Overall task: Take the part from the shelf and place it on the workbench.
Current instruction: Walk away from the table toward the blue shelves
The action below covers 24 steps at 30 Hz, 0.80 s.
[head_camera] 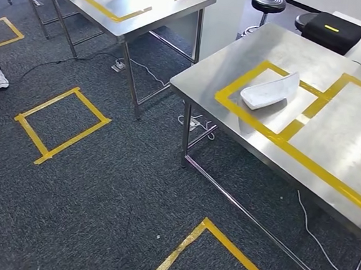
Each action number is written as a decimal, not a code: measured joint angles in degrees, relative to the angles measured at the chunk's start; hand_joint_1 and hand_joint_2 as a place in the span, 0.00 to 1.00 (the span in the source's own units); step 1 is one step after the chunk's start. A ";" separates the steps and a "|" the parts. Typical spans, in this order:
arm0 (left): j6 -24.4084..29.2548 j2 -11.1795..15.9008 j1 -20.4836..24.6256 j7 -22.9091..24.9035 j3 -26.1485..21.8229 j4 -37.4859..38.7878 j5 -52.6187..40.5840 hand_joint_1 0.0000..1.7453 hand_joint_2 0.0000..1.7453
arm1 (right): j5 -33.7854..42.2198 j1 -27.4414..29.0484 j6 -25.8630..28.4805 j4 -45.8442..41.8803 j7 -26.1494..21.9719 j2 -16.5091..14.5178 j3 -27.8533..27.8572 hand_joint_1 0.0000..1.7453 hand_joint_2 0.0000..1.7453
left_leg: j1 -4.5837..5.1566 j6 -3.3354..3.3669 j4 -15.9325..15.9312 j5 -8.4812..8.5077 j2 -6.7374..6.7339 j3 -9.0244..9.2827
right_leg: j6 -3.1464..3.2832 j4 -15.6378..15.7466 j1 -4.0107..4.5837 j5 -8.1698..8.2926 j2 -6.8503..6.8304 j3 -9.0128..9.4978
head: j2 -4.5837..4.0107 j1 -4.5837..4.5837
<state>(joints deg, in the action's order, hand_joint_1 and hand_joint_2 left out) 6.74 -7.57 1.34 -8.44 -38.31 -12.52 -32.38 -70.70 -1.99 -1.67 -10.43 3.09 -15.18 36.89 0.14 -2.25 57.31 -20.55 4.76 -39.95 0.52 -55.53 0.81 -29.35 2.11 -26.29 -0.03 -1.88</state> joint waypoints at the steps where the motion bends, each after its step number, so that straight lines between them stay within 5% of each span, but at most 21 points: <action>1: 0.13 0.00 0.05 -0.07 -0.01 0.03 -0.34 0.00 0.00 | -0.06 0.05 0.13 0.00 -0.07 -0.01 0.00 0.00 0.00 | -0.05 -0.24 2.57 -3.35 -1.40 -0.74 | 0.20 0.11 -0.06 0.83 -0.84 -0.71 | 0.01 -0.26; 3: 0.21 -0.09 0.28 -0.20 -0.02 0.04 -1.05 0.00 0.00 | 0.05 0.23 0.31 0.00 -0.16 -0.01 0.00 0.00 0.00 | -0.28 -0.95 9.85 -9.18 -3.28 -2.09 | 0.28 0.08 -0.01 2.30 -2.63 -2.34 | 0.01 -0.64; 4: 0.21 -0.11 0.38 -0.24 -0.02 0.04 -1.34 0.00 0.00 | 0.20 0.27 0.38 0.00 -0.17 -0.01 0.00 0.00 0.00 | -0.48 -1.27 12.94 -9.94 -3.68 -2.26 | 0.19 -0.01 0.00 2.97 -3.59 -3.21 | 0.01 -0.64; 6: 0.21 -0.14 0.40 -0.26 -0.01 0.04 -1.62 0.00 0.00 | 0.51 0.26 0.54 0.00 -0.16 -0.01 0.00 0.00 0.00 | -0.94 -1.87 14.59 -7.91 -4.25 -0.35 | -0.18 -0.37 -0.08 4.20 -5.38 -5.28 | 0.01 -0.69; 8: 0.21 -0.26 0.48 -0.33 -0.01 0.04 -1.70 0.00 0.00 | 0.72 0.20 0.63 -0.02 -0.16 -0.01 0.01 0.00 0.00 | -1.35 -2.46 8.94 -6.14 -6.17 5.59 | -0.78 -1.02 -0.14 5.07 -6.80 -7.11 | 0.01 -0.78; 10: 0.19 -0.40 0.86 -0.43 -0.01 0.05 -1.73 0.00 0.00 | 0.81 0.19 0.67 -0.04 -0.17 -0.01 0.02 0.00 0.00 | -1.21 -2.04 1.19 -7.38 -8.34 11.63 | -1.49 -1.99 -0.15 5.70 -8.12 -8.30 | 0.01 -0.79; 11: 0.16 -0.46 0.97 -0.46 -0.01 0.07 -1.73 0.00 0.00 | 0.81 0.15 0.67 -0.05 -0.18 -0.01 0.02 0.00 0.00 | -0.95 -1.41 -1.07 -8.06 -8.77 13.06 | -1.84 -2.30 -0.21 6.07 -8.76 -8.59 | 0.01 -0.82; 13: 0.14 -0.44 0.75 -0.50 -0.01 0.10 -1.74 0.00 0.00 | 0.84 0.05 0.67 -0.04 -0.19 -0.04 0.02 0.00 0.00 | -0.49 0.35 -2.10 -7.85 -7.99 12.65 | -2.57 -2.48 -0.63 6.88 -9.68 -8.83 | 0.01 -0.82; 15: 0.26 -0.40 0.44 -0.50 -0.01 0.13 -1.93 0.00 0.00 | 1.01 0.12 0.68 -0.04 -0.20 -0.09 0.04 0.00 0.00 | -0.40 1.64 -2.19 -6.66 -7.06 11.60 | -3.26 -4.00 -1.06 4.83 -7.70 -9.56 | 0.01 -0.75; 17: 0.50 -0.45 0.64 -0.50 0.03 0.13 -2.42 0.00 0.00 | 1.29 0.38 0.73 -0.04 -0.26 -0.10 0.14 0.00 0.00 | -0.37 2.39 -2.22 -5.15 -5.76 9.92 | -3.59 -9.81 -1.22 -0.79 -4.16 -11.26 | 0.01 -0.60; 19: 0.67 -0.68 0.85 -0.46 0.10 0.14 -3.03 0.00 0.00 | 1.53 0.46 0.83 -0.04 -0.32 -0.10 0.25 0.00 0.00 | -0.20 2.59 -2.18 -3.51 -4.30 7.88 | -3.41 -16.58 -1.10 -4.75 -2.57 -12.43 | 0.01 -0.61; 21: 0.70 -1.02 0.82 -0.38 0.17 0.15 -3.62 0.00 0.00 | 1.74 0.32 1.01 -0.04 -0.34 -0.11 0.30 0.00 0.00 | -0.09 2.51 -2.15 -2.14 -3.22 6.15 | -3.08 -18.66 -0.90 -4.30 -2.25 -11.60 | 0.01 -0.64; 24: 0.80 -1.59 0.84 -0.31 0.60 0.15 -4.44 0.00 0.00 | 2.02 0.27 1.31 -0.04 -0.34 -0.15 0.48 0.00 0.00 | -0.14 2.10 -2.06 -0.35 -1.34 3.74 | -2.50 -11.50 -0.89 -0.68 -0.64 -5.44 | 0.01 -0.63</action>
<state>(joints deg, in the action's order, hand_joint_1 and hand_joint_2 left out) 7.54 -9.16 2.18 -8.75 -37.71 -12.37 -36.82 -68.67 -1.71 -0.37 -10.47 2.75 -15.33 37.37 0.00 -0.15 55.25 -20.90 3.41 -36.21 -1.98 -67.03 -0.08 -30.02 1.47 -31.73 -0.02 -2.51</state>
